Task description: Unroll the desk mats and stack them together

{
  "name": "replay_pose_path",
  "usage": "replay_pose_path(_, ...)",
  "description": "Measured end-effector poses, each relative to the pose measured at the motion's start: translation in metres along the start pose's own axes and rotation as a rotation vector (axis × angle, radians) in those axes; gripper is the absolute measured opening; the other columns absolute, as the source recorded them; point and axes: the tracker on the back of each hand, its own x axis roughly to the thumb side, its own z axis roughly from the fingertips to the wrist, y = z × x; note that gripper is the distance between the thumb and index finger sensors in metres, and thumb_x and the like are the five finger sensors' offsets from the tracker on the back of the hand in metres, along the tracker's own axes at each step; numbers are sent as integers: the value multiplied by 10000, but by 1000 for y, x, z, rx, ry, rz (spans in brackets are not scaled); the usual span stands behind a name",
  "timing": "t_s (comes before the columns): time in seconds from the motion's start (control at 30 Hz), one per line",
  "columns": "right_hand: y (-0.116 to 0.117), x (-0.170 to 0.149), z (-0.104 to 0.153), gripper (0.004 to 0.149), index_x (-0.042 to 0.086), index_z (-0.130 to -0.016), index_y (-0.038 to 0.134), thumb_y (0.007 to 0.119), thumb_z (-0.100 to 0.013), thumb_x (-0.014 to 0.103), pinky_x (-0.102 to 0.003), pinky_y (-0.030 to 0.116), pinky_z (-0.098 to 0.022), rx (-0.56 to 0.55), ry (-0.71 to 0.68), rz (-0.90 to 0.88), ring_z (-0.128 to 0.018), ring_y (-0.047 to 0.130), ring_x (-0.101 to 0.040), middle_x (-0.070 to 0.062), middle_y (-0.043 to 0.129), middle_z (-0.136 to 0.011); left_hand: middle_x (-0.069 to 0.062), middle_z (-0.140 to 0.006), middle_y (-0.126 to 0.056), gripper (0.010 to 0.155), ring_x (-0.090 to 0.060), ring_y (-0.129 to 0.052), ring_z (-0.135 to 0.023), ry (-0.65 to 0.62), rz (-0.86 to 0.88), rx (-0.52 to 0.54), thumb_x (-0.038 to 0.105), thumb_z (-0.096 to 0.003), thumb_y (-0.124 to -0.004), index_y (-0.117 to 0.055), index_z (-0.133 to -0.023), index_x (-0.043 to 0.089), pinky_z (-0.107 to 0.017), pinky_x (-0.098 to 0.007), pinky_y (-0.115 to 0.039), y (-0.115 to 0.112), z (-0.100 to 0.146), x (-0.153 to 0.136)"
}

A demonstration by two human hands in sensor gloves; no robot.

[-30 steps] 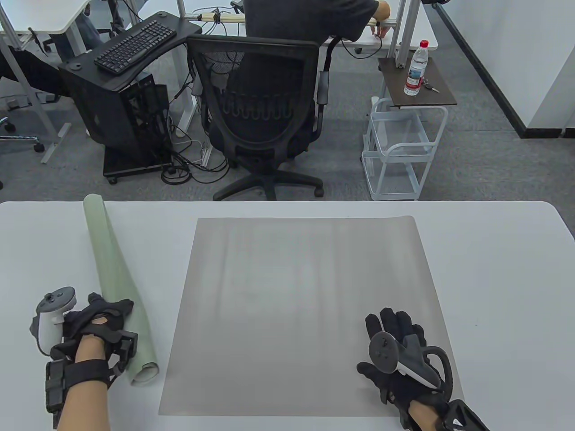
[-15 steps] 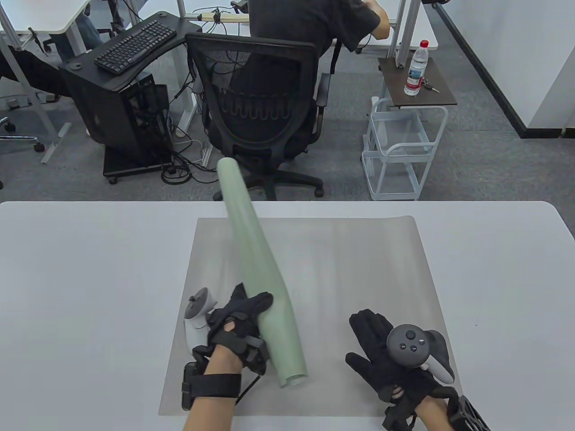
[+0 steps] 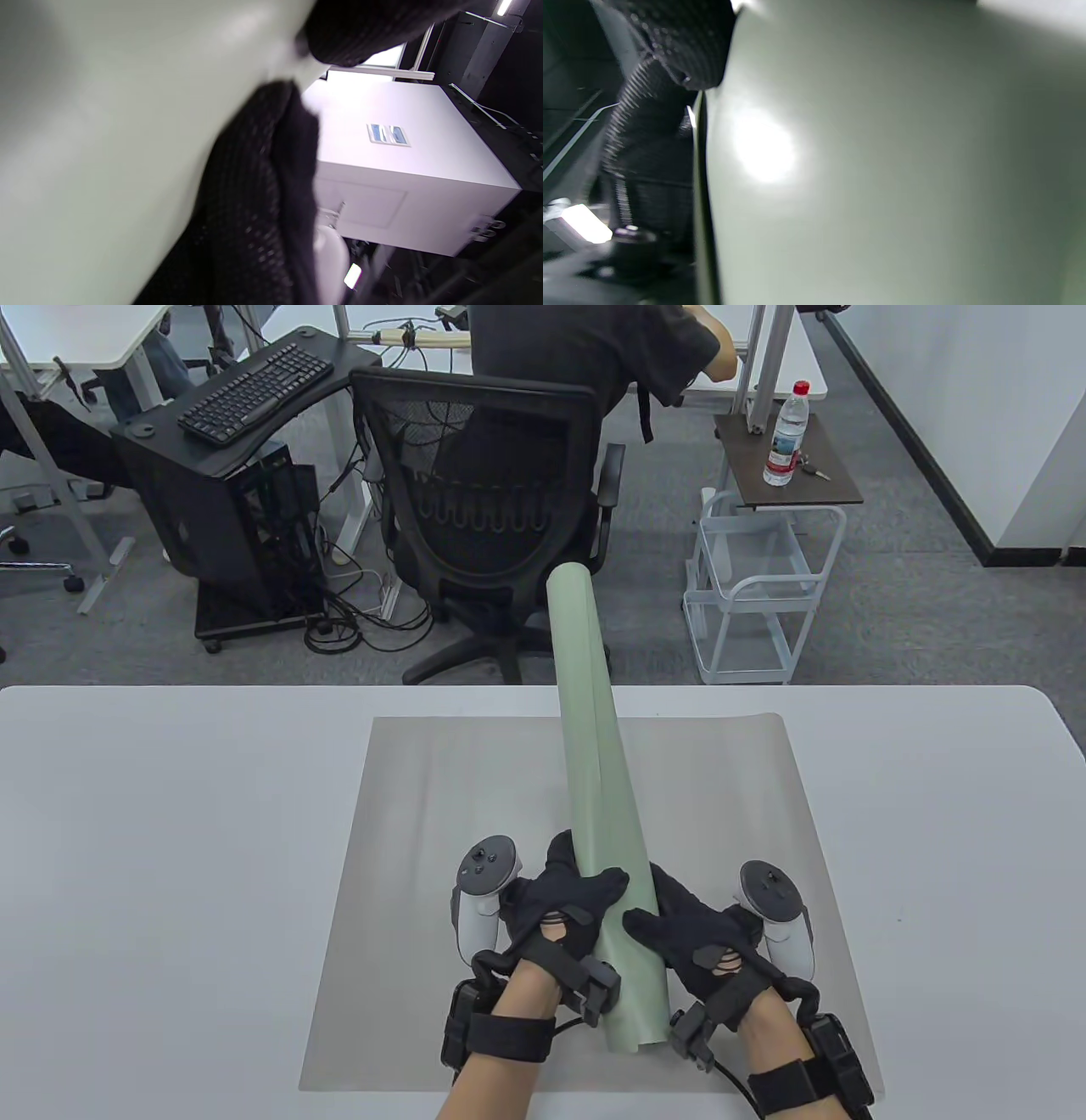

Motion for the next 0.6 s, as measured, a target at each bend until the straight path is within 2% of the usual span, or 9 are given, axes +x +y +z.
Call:
replay_pose_path(0.17,4,-3,3,828,77,-1054,231,786,-512,365,-476,764,-583,96,-48,-99,-691,876,-313,-81,709,-924,-84,-1122,-413,847,-429,-491,-1011,-50,29,-78,394,-485,-776,-125,-989,190,-723,-614,-496,4,3,0)
replay_pose_path(0.27,4,-6,5,819,72,-1055,235,789,-519,348,-482,758,-588,136,-89,-175,-695,872,-321,-86,708,-924,-136,-1144,-325,871,-443,-466,-1022,-78,141,-163,432,-503,-745,-49,-988,232,-726,-622,-483,4,2,-2)
replay_pose_path(0.33,0,-2,10,801,75,-1060,230,793,-547,326,-491,736,-610,115,-93,-157,-716,849,-329,-82,691,-931,-154,-1142,-226,905,-451,-432,-1023,-62,73,-90,445,-508,-726,26,-964,230,-725,-626,-462,7,7,5)
replay_pose_path(0.37,-4,2,15,788,87,-1062,223,794,-567,310,-500,716,-624,84,-78,-120,-731,828,-334,-87,671,-937,-177,-1129,-178,911,-463,-410,-1019,-51,-26,5,435,-508,-726,34,-960,216,-722,-628,-454,11,13,12)
replay_pose_path(0.47,-10,15,28,754,107,-1066,225,777,-586,293,-496,707,-639,-61,-39,125,-743,815,-322,-81,661,-941,-201,-1110,-79,886,-488,-312,-1016,-72,-290,191,425,-508,-727,-20,-983,182,-723,-630,-414,16,31,35)
replay_pose_path(0.53,-8,21,33,740,109,-1066,222,765,-594,280,-498,700,-642,-125,-27,174,-742,807,-321,-85,653,-940,-193,-1113,-86,805,-496,-259,-1007,-120,-435,239,416,-511,-734,-165,-1027,177,-724,-627,-380,7,39,51)
replay_pose_path(0.6,-2,26,36,731,102,-1061,216,755,-596,269,-500,695,-641,-170,-26,241,-738,802,-320,-89,648,-936,-175,-1132,-191,767,-480,-323,-1004,-161,-571,233,419,-507,-740,-246,-1035,163,-725,-608,-410,-10,41,61)
